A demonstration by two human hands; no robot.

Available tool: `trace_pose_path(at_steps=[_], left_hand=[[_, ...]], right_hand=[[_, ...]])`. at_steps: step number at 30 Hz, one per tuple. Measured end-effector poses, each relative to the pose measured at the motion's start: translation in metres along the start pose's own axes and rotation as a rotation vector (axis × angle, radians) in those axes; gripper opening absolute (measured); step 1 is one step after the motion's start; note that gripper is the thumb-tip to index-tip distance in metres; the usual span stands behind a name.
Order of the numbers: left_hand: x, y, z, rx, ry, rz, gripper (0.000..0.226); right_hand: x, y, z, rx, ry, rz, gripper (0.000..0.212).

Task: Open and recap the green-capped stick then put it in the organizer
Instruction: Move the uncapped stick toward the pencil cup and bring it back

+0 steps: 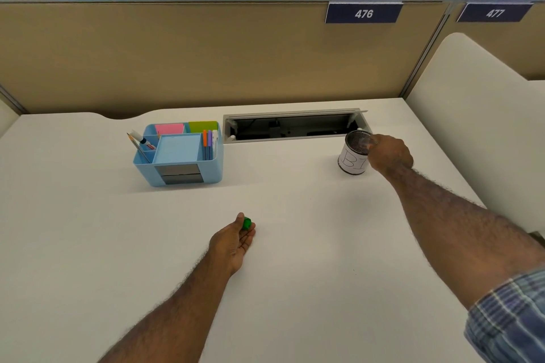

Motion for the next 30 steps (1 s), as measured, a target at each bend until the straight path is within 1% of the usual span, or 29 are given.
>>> trace_pose_path(at_steps=[3,5,7,9,10,14,17,20,26,30], left_hand=[[0.000,0.000,0.001,-0.007,-0.002,0.005,0.020],[0.000,0.000,0.000,-0.008,-0.004,0.004,0.020],[0.000,0.000,0.000,-0.007,-0.006,0.003,0.019],[0.000,0.000,0.000,0.000,-0.006,0.004,0.019],[0.000,0.000,0.000,0.005,-0.005,0.004,0.019],[0.001,0.001,-0.001,0.008,-0.009,-0.001,0.020],[0.001,0.001,-0.002,0.006,-0.014,-0.001,0.019],[0.001,0.000,-0.003,0.004,-0.019,0.001,0.019],[0.002,-0.002,-0.006,-0.017,-0.034,0.011,0.018],[0.003,-0.004,-0.006,-0.029,-0.043,0.002,0.019]], right_hand=[[0.001,0.003,0.000,-0.040,-0.025,0.043,0.040],[0.002,0.004,-0.001,-0.042,-0.048,0.084,0.041],[0.005,0.004,-0.003,-0.025,-0.095,0.181,0.041],[0.007,0.003,-0.006,-0.011,-0.125,0.277,0.045],[0.009,0.002,-0.008,-0.009,-0.112,0.317,0.045],[0.017,-0.006,-0.023,0.007,0.011,0.451,0.033],[0.022,-0.018,-0.039,0.059,0.016,0.532,0.031],[0.026,-0.036,-0.061,0.121,0.032,0.562,0.028],[0.025,-0.071,-0.114,0.318,0.123,0.528,0.027],[0.025,-0.089,-0.146,0.416,0.167,0.491,0.027]])
Point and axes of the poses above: each hand's wrist, its own z-axis towards the middle knuckle, its own y-axis out of the back of the hand, x = y × z, the point moved 2 cm from there along z, towards the middle knuckle, and after that the axes turned 8 degrees about -y, right-handed, at the moved point
